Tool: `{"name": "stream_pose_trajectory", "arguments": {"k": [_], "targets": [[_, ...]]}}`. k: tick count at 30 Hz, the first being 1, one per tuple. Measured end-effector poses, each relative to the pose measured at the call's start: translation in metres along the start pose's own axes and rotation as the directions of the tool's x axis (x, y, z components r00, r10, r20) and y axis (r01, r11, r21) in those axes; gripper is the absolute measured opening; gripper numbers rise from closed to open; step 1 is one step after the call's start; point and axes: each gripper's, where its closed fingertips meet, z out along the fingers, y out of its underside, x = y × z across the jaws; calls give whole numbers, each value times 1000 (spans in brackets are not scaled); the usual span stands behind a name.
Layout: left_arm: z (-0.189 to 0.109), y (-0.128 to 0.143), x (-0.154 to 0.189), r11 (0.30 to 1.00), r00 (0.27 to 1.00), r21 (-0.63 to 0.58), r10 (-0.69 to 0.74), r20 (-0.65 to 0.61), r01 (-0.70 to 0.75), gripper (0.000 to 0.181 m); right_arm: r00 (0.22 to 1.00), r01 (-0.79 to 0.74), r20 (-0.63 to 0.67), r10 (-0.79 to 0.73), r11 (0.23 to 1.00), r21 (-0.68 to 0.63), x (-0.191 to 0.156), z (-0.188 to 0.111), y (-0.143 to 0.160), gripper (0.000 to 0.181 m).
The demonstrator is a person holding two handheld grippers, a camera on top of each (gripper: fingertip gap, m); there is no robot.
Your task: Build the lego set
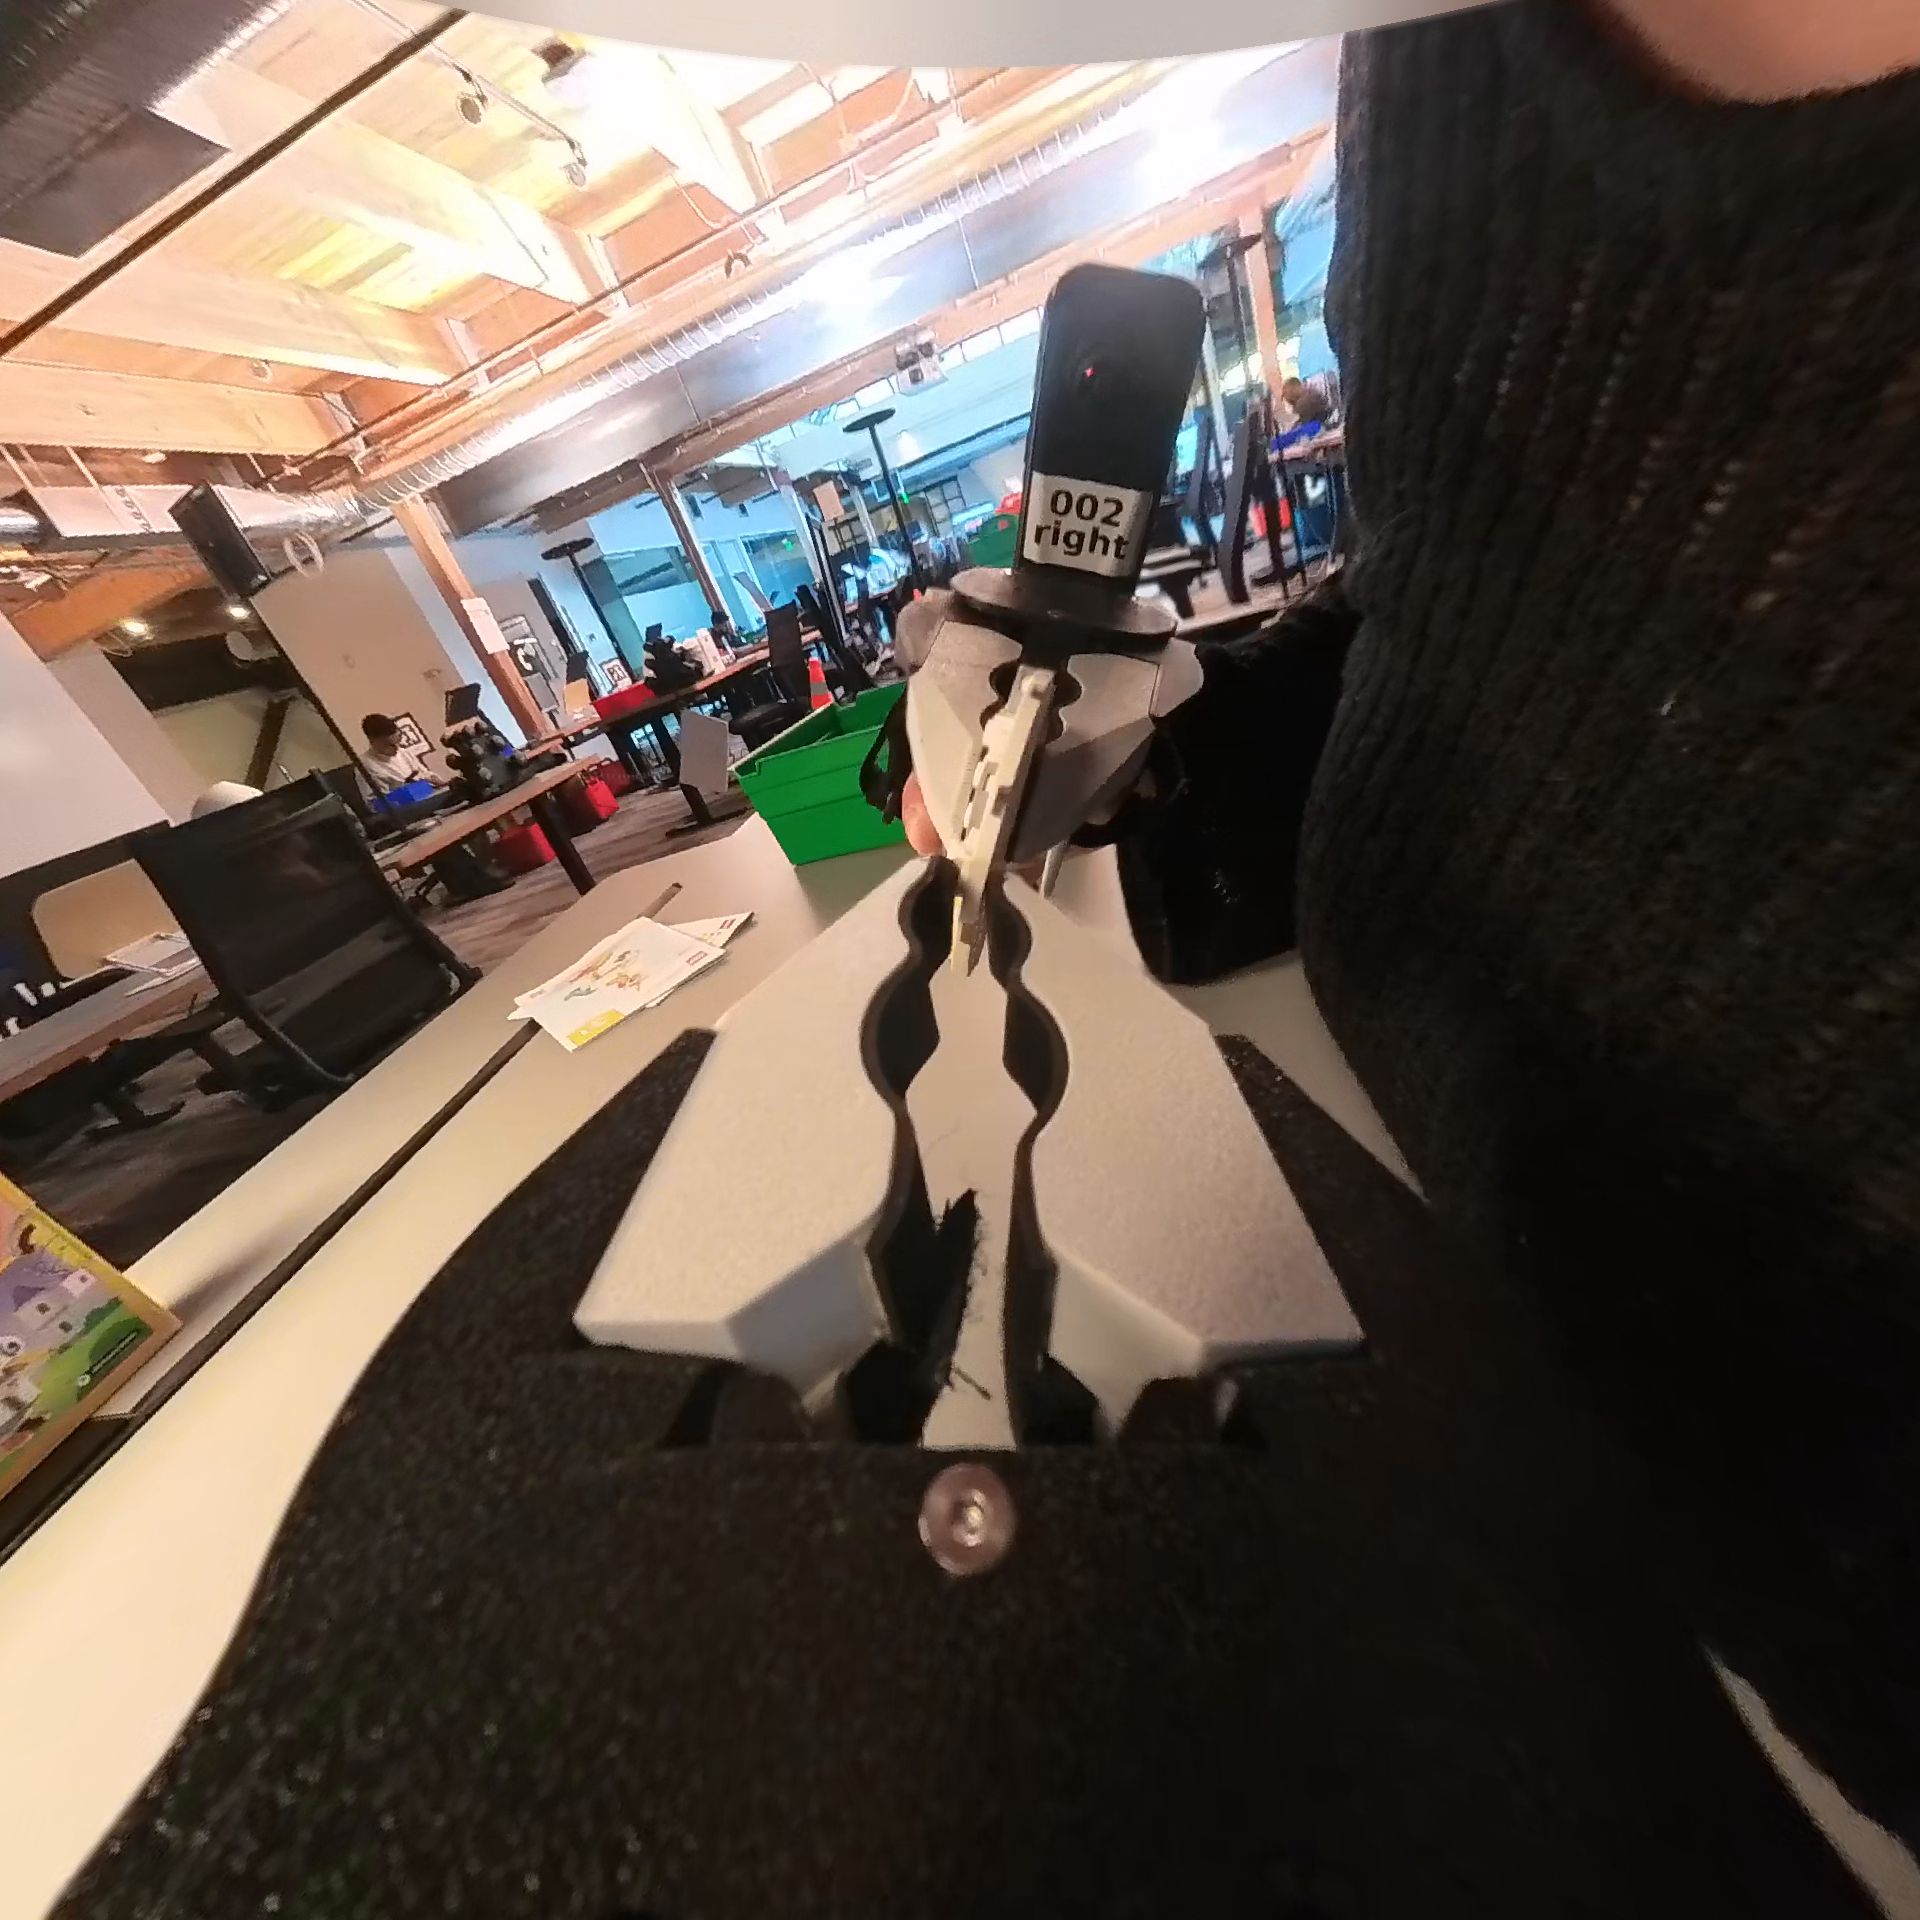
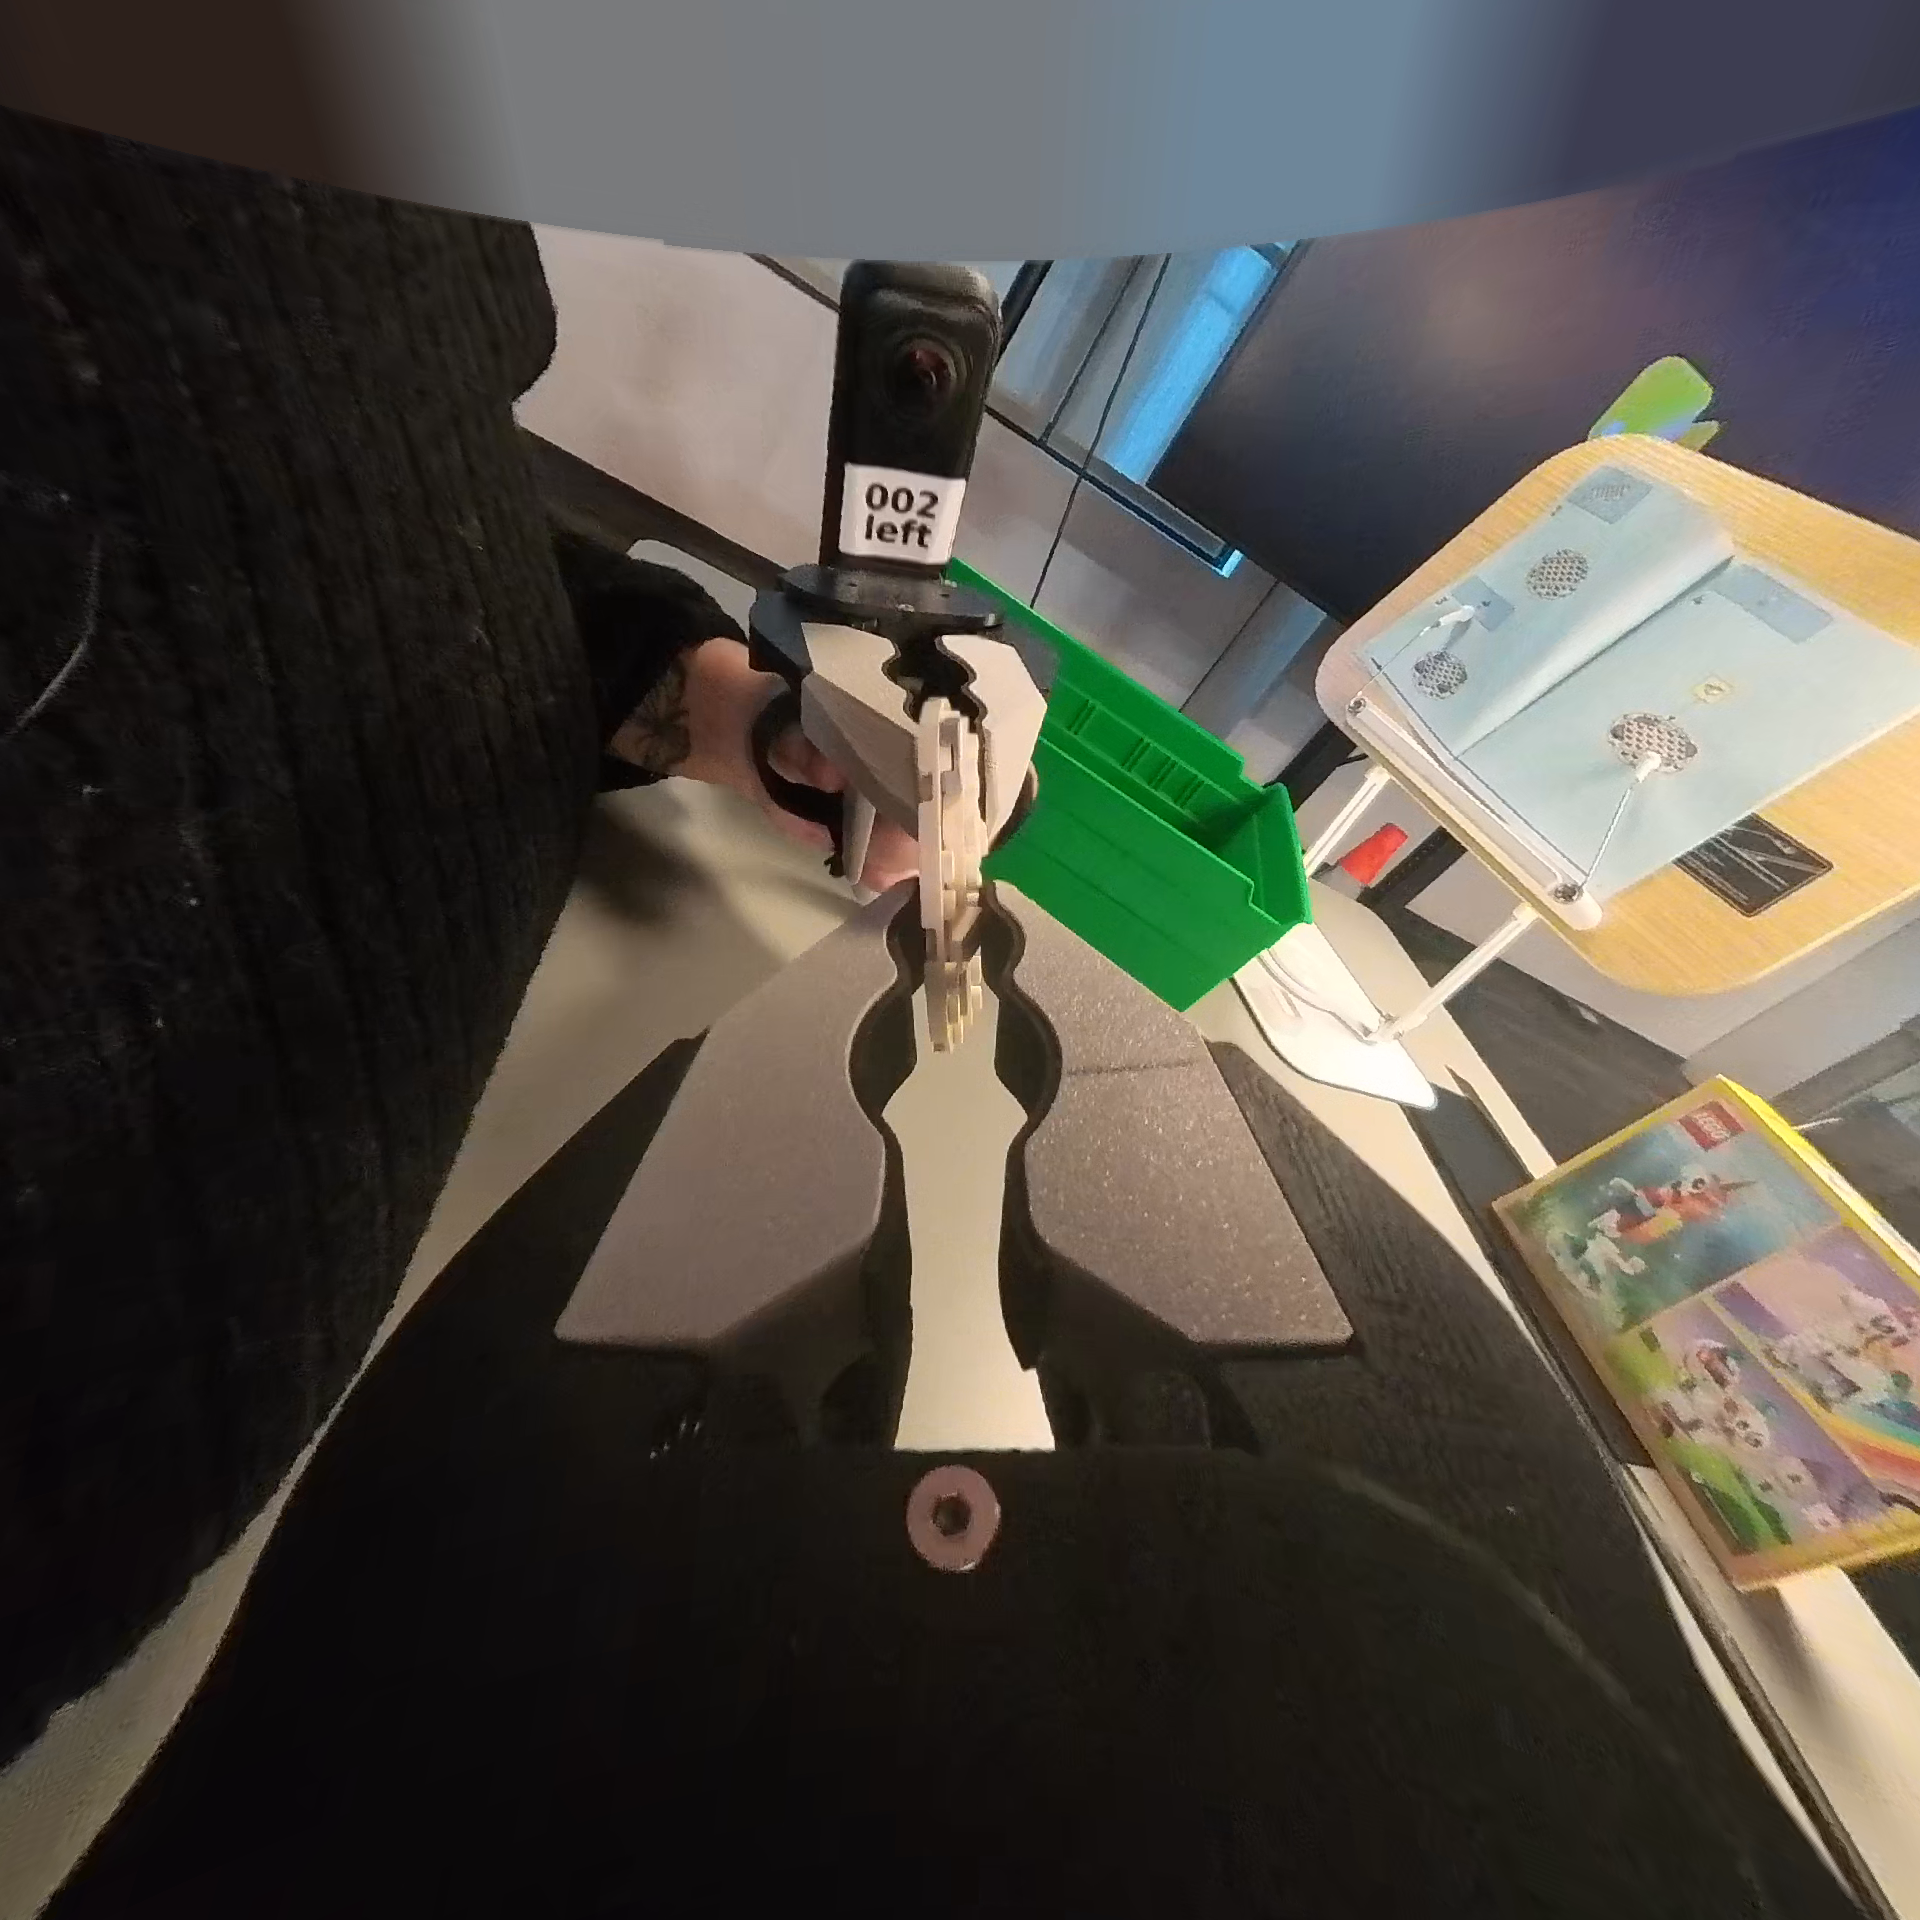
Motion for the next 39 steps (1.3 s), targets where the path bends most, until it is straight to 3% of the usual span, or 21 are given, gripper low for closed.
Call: {"name": "stream_pose_trajectory", "arguments": {"k": [15, 18, 21, 25, 28, 33, 39], "targets": [[2, 9, 3, 998, 999, -67, 13, -38, -16, 2, 1000, -16, 11, 16, 1000, -14, -3, -1, 7, 6], [3, 14, -3, 998, 999, -51, -37, 1, 37, 3, 1000, -17, -3, 17, 999, -31, 0, -1, 12, 6], [1, 32, -19, 992, 994, -117, -29, 102, 41, 19, 997, 61, -35, -66, 988, -140, 7, 0, 36, 6], [-10, 37, -43, 992, 974, -95, -60, 216, 83, 25, 943, 309, 11, -333, 864, -398, 10, -1, 90, 7], [-14, 43, -53, 983, 959, -96, -126, 254, 155, 33, 871, 465, 105, -481, 736, -492, 9, 1, 117, 7], [-19, 48, -62, 980, 944, -96, -136, 302, 172, 32, 819, 553, 214, -533, 632, -542, 8, 3, 142, 8], [-21, 47, -65, 980, 939, -89, -143, 314, 179, 32, 832, 549, 297, -469, 614, -568, 5, 3, 161, 16]]}}
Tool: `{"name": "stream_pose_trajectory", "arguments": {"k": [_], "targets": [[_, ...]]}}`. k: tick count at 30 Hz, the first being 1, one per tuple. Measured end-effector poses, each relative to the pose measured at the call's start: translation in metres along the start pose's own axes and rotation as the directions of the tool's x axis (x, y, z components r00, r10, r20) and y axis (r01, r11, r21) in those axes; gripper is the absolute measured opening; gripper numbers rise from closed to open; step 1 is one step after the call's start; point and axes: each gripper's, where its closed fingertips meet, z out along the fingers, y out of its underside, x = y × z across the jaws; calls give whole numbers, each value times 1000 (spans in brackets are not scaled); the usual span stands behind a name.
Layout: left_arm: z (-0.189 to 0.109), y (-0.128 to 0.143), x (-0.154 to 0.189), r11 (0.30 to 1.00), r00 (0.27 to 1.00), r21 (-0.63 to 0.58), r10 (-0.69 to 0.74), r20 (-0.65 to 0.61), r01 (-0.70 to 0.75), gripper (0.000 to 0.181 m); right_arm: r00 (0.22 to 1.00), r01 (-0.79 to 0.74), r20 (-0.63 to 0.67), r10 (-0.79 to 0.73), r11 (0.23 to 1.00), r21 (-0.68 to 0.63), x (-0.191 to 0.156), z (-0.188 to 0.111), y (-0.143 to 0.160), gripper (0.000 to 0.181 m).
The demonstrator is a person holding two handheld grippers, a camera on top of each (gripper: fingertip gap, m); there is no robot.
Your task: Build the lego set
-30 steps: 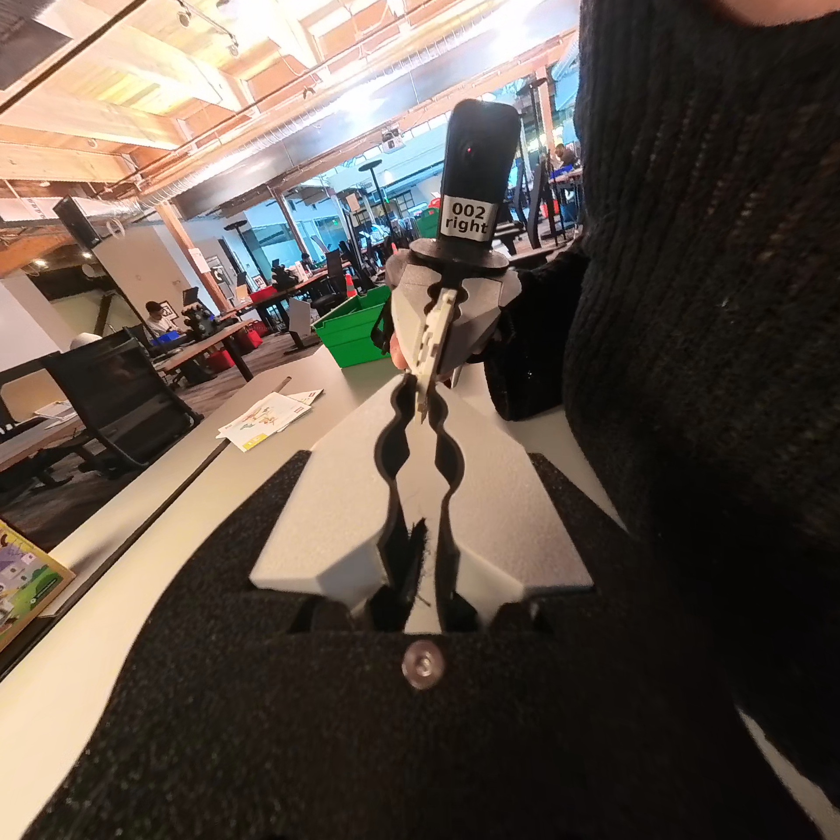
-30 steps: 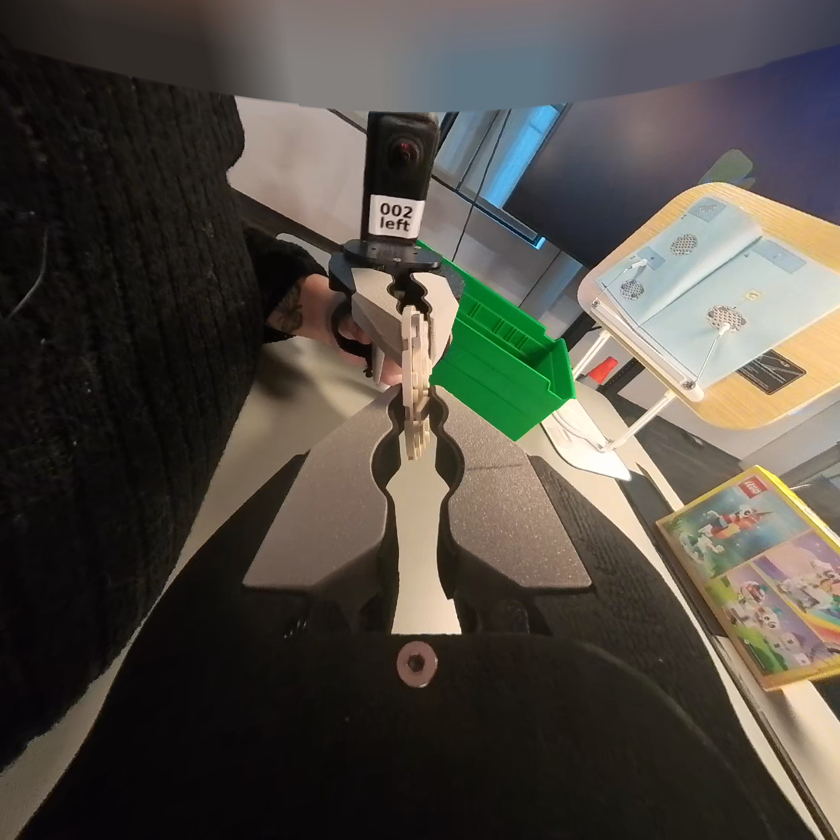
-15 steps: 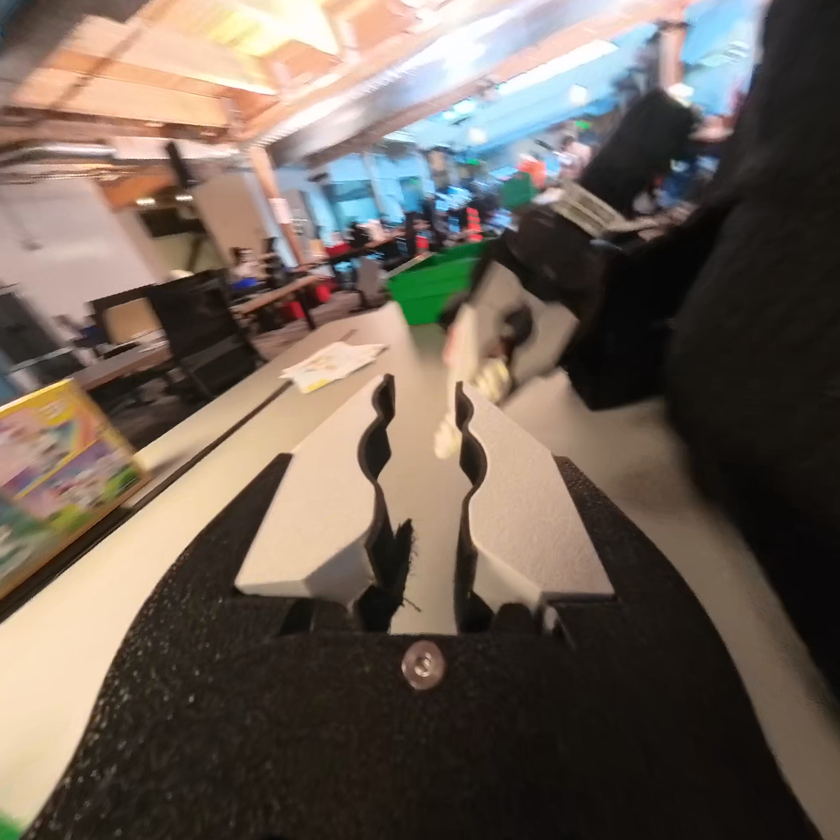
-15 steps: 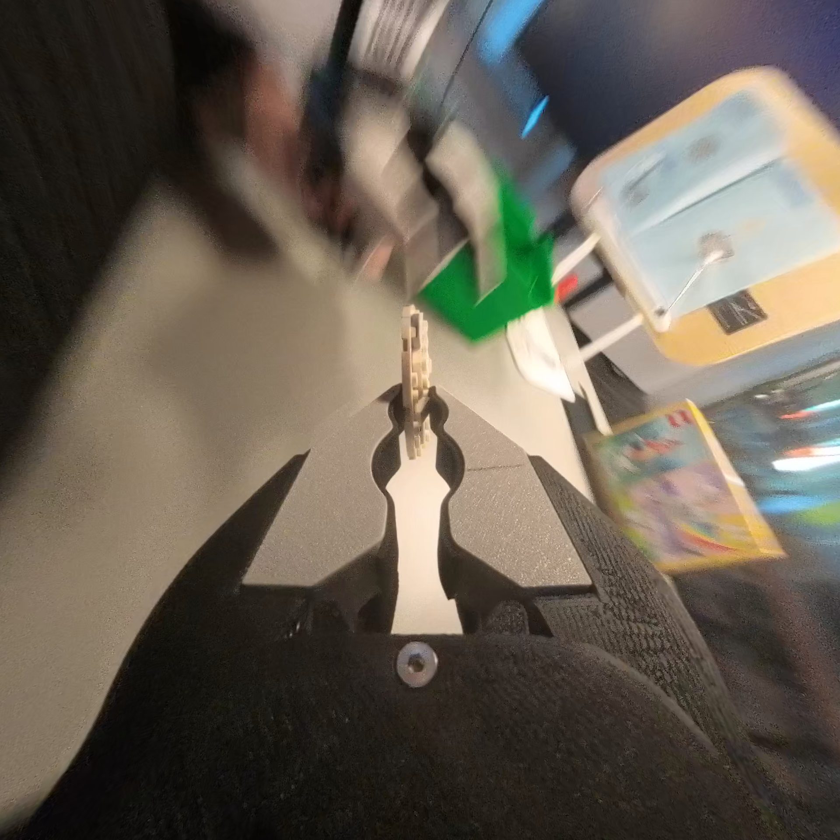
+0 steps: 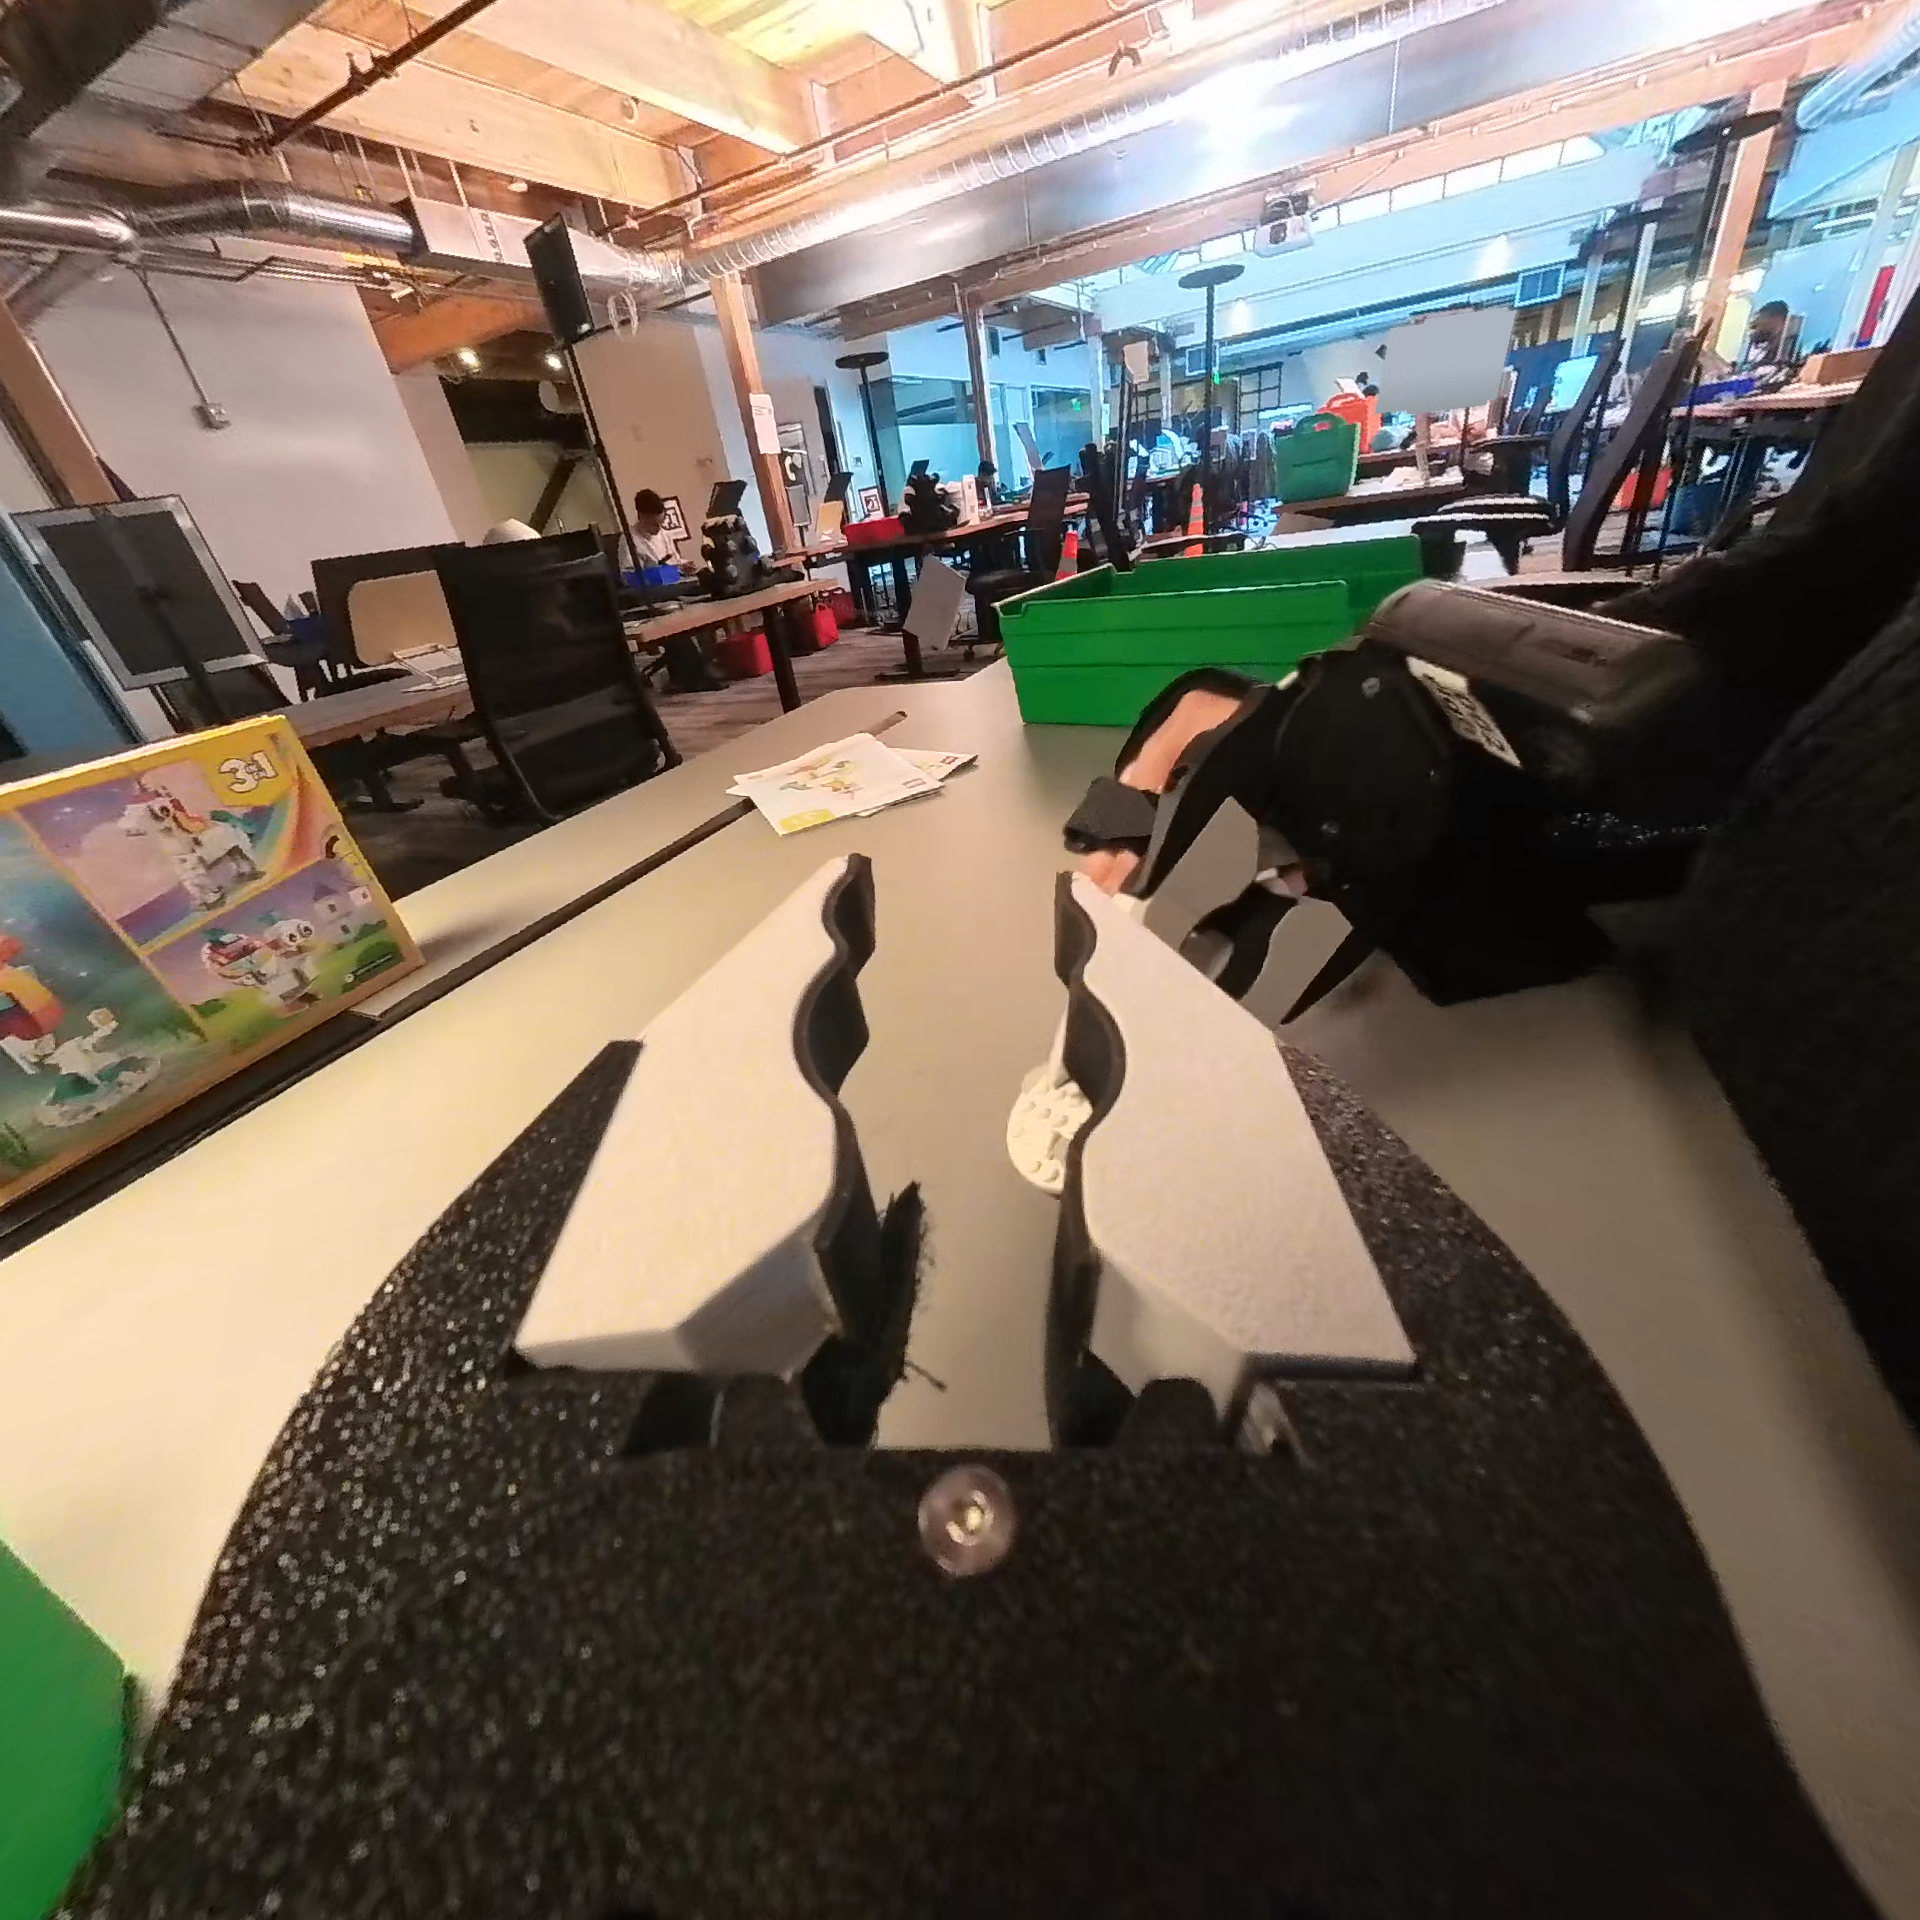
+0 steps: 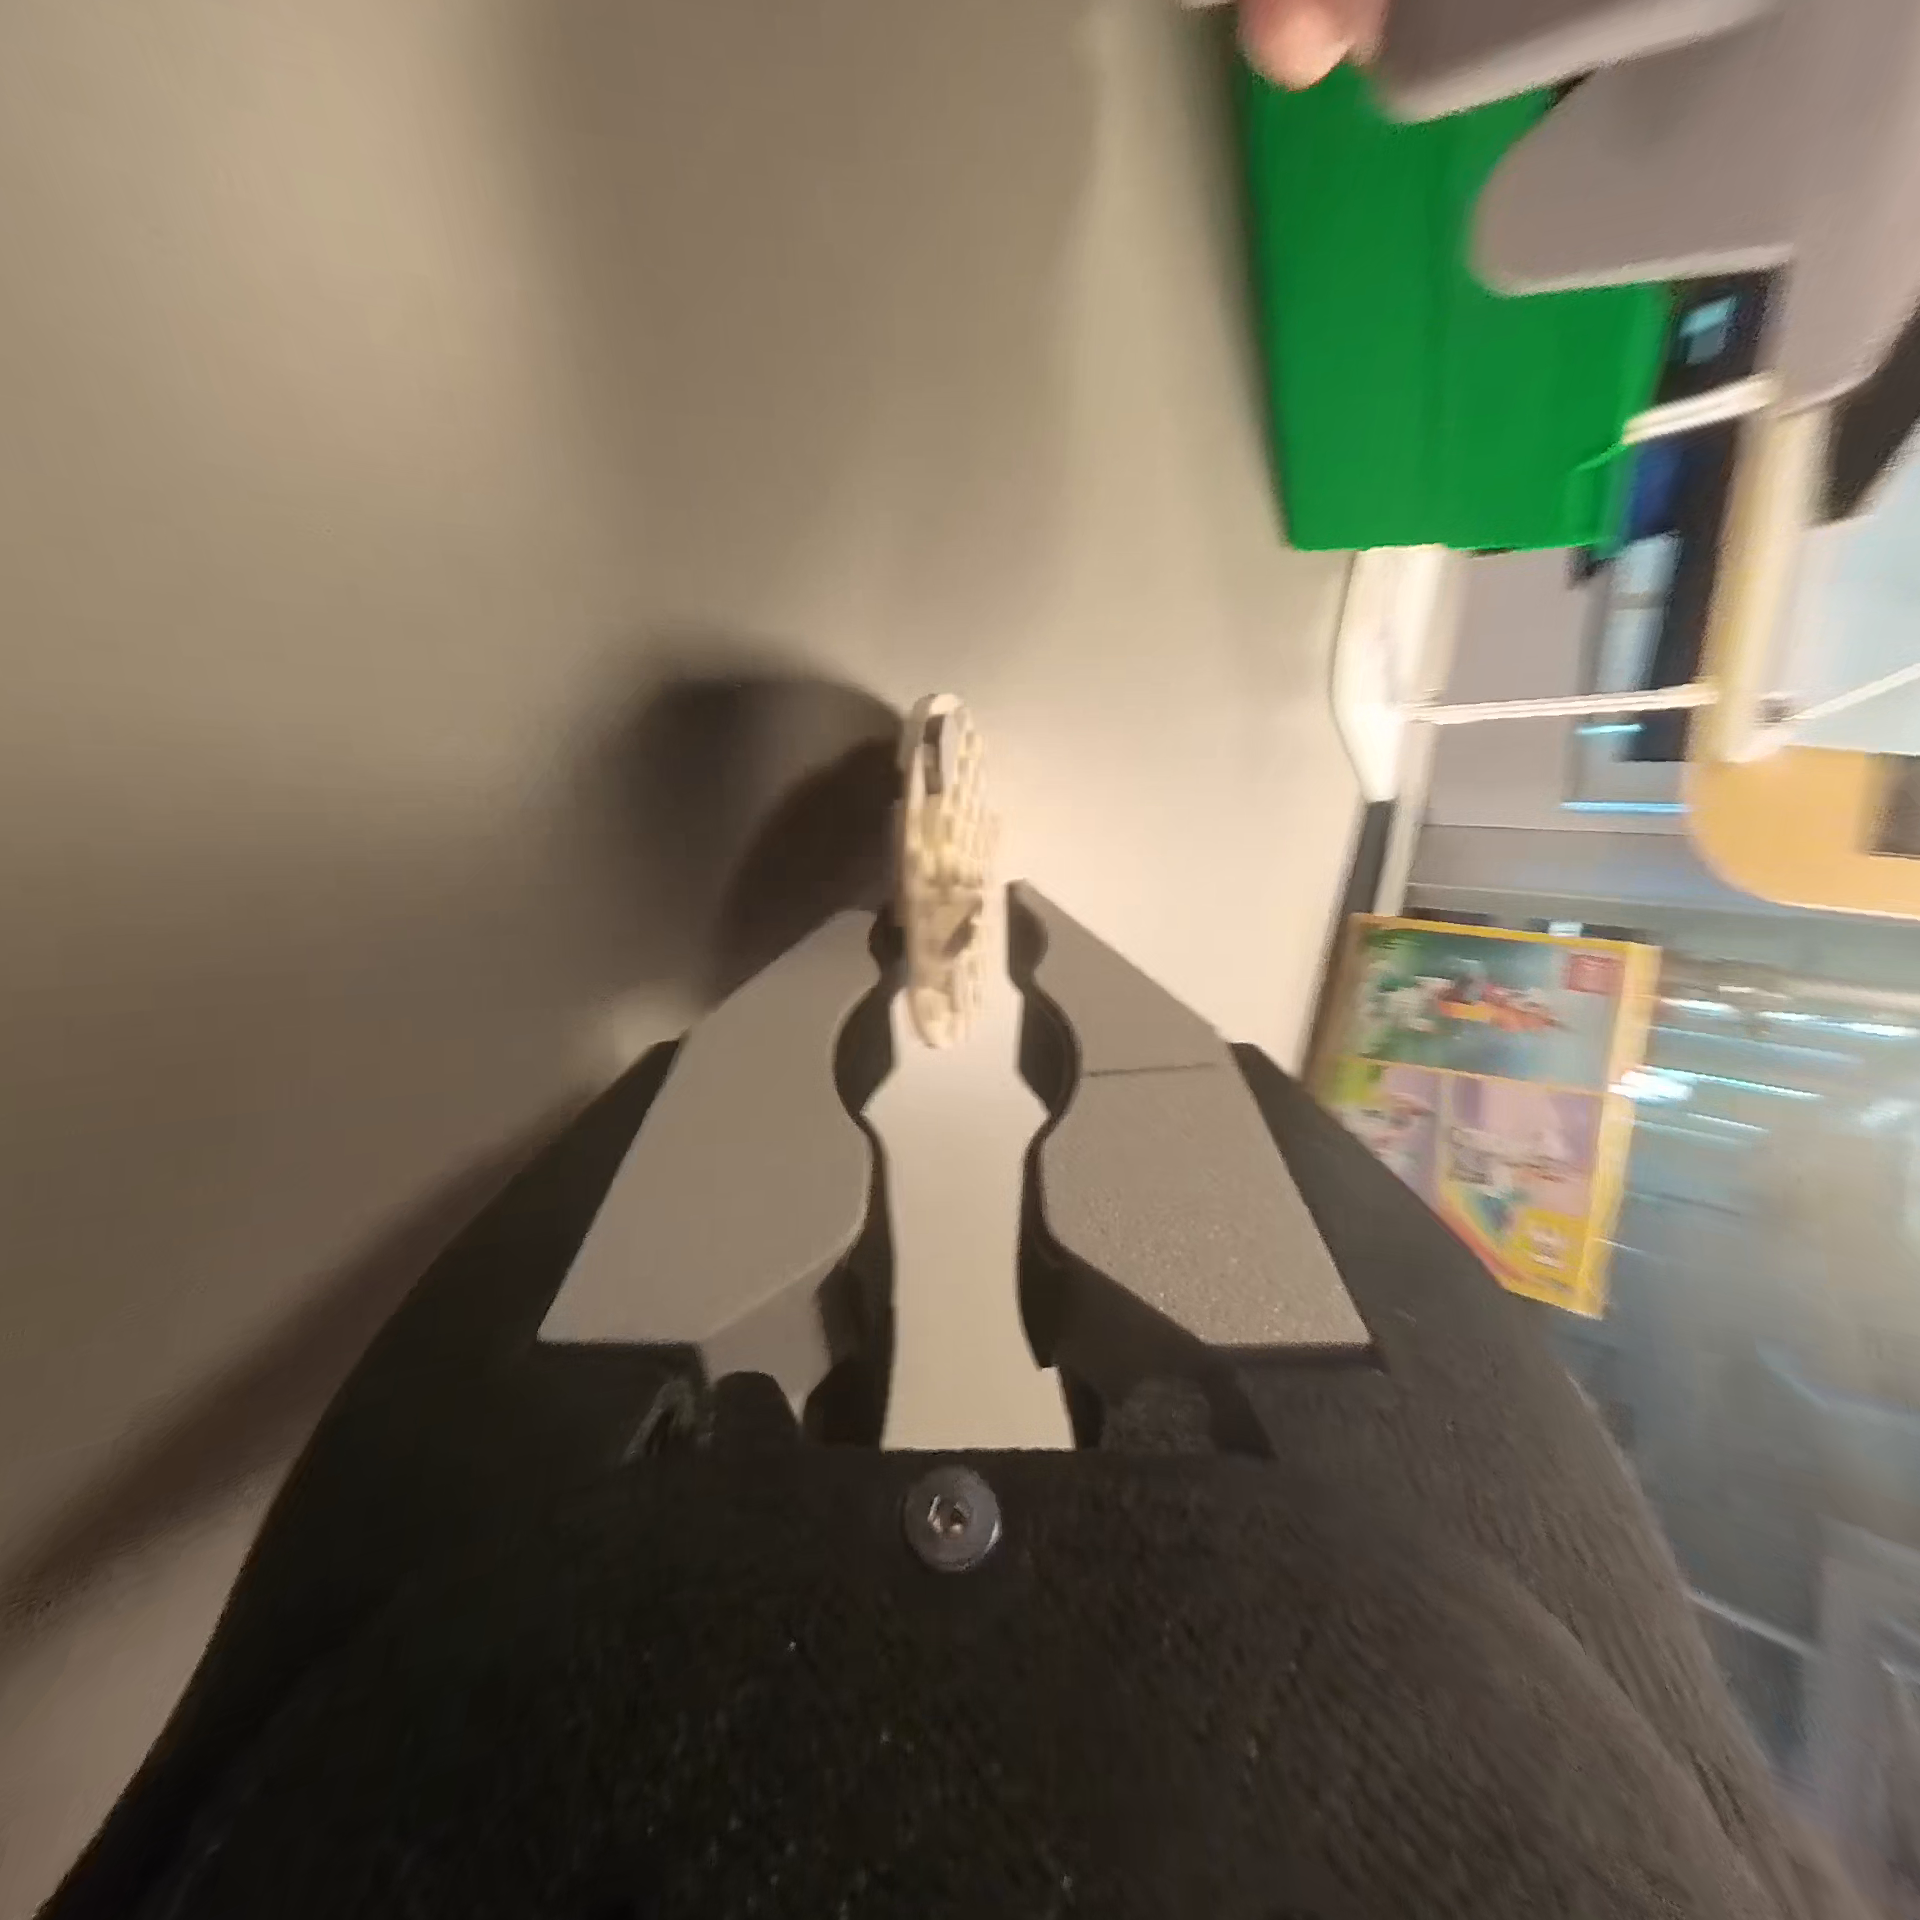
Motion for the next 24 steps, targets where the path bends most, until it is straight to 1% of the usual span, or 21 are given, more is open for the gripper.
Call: {"name": "stream_pose_trajectory", "arguments": {"k": [2, 7, 10, 16, 21, 24], "targets": [[0, 0, 0, 1000, 1000, -1, 0, 3, 0, 32, 999, -47, 15, 47, 999, 5, 2, 0, 1, 23], [0, 0, -2, 1000, 1000, 1, 8, 16, -8, 33, 966, -238, 106, 234, 971, 30, 5, -8, 0, 52], [-1, 0, -2, 1000, 1000, -2, -4, 12, 4, 34, 928, -341, 164, 334, 940, 20, 1, -14, 5, 57], [0, 2, -1, 1000, 1000, -14, -11, -1, 11, 34, 835, -503, 258, 485, 864, 2, -12, -23, 10, 57], [2, 4, 0, 1000, 1000, -22, -22, -8, 22, 35, 734, -632, 315, 602, 775, -9, -18, -27, 12, 60], [1, 4, 0, 1000, 1000, -23, -21, -8, 20, 35, 660, -714, 339, 670, 700, 6, -16, -28, 10, 71]]}}
